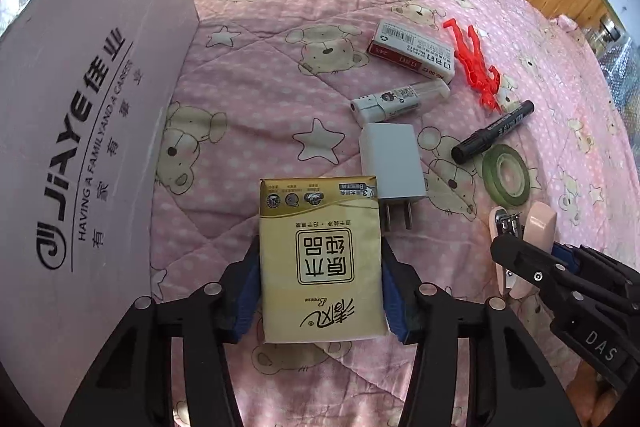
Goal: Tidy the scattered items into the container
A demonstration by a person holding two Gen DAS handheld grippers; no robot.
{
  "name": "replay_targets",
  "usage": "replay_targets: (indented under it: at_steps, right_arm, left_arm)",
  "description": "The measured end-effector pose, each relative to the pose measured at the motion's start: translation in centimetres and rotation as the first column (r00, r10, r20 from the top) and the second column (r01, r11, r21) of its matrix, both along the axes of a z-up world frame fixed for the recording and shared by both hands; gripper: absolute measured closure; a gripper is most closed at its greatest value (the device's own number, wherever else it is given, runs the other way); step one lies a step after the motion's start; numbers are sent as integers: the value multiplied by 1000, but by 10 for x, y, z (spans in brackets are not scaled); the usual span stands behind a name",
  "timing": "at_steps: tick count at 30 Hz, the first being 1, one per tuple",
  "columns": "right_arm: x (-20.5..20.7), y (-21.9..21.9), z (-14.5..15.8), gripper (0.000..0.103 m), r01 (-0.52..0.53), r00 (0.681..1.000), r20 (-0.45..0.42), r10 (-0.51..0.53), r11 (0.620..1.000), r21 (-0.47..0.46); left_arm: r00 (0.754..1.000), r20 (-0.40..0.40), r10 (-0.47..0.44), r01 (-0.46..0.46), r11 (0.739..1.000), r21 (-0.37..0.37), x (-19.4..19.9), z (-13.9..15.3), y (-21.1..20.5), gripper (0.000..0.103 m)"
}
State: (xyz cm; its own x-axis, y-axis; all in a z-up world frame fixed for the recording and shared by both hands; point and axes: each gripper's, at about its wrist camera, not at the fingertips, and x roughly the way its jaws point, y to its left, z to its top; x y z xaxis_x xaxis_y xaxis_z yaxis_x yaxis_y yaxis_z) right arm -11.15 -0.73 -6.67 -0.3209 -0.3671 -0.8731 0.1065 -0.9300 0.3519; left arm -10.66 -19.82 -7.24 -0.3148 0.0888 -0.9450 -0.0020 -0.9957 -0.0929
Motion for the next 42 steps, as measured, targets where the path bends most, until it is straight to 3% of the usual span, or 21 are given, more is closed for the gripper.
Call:
replay_targets:
  at_steps: [14, 24, 42]
  right_arm:
    - [12, 0, 10, 75, 8, 1000, -9, -8, 1000, -2]
    - [22, -1, 22, 75, 8, 1000, -26, -8, 1000, -5]
    - [31, -10, 43, 75, -3, 998, -56, 3, 1000, -1]
  left_arm:
    - [999, -49, 0, 4, 998, 70, 31, 38, -6, 50]
    - [997, -79, -9, 18, 992, 126, -1, 44, 18, 50]
    - [990, -144, -14, 41, 981, 188, 14, 82, 14, 50]
